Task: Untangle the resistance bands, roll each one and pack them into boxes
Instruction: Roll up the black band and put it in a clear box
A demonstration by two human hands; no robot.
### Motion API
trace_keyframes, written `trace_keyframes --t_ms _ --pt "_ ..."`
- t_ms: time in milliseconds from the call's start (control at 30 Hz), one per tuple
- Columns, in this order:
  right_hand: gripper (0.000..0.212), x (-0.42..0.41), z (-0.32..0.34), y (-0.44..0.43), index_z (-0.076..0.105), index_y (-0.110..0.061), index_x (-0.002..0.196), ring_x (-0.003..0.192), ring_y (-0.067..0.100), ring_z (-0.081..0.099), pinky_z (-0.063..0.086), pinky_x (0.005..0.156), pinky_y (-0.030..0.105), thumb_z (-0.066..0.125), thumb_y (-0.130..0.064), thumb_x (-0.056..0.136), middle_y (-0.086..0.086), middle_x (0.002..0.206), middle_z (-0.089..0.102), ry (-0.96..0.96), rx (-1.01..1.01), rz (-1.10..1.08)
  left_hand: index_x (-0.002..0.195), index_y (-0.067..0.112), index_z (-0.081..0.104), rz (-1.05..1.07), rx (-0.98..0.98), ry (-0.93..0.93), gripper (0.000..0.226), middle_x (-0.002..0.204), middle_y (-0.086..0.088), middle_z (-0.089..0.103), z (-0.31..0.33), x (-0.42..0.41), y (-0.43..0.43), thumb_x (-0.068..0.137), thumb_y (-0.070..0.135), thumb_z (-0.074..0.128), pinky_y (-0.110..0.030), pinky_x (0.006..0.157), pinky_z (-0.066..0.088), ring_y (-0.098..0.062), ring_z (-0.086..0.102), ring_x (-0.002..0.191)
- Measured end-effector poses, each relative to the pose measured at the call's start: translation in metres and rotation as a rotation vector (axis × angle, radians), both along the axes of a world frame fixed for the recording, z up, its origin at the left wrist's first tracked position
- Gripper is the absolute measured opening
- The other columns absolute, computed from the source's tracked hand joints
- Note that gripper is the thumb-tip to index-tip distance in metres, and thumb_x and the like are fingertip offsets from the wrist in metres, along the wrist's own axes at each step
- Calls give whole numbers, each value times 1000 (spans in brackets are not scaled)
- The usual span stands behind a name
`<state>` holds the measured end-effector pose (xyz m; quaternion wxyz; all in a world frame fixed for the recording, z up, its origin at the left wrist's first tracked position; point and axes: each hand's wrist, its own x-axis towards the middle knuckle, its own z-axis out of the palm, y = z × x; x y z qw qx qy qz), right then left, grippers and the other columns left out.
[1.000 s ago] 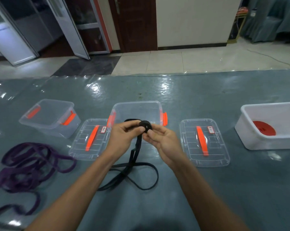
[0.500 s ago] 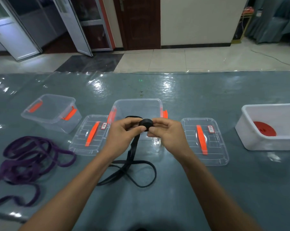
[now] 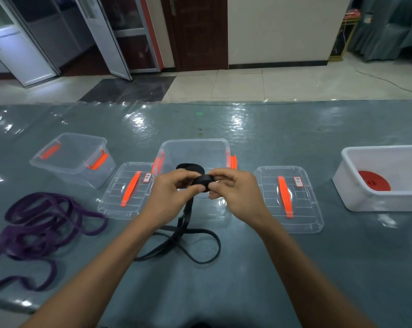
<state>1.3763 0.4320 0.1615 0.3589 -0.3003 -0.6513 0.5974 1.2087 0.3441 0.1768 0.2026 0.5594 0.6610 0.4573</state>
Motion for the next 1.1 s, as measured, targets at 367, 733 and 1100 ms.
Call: trace_keyframes --t_ms 367,733,1100 --pt "27 5 -18 -6 72 -16 113 77 12 70 59 74 25 68 -3 89 -3 93 73 -228 385 23 107 19 76 -133 2 395 23 89 8 70 -6 -4 2 85 11 77 -14 76 46 -6 64 83" --pt "24 -3 -16 -18 68 -2 113 84 28 74 61 74 34 64 5 91 14 99 74 151 -124 -67 102 26 77 34 25 -116 23 86 -8 73 -10 -1 -4 84 13 78 -46 80 57 -28 69 82" --pt "15 -7 -3 -2 66 -10 104 67 16 67 55 67 22 60 0 94 5 85 68 -126 365 -18 91 15 77 71 -24 -190 19 75 3 73 7 -6 -6 77 4 82 -22 73 54 -9 67 73"
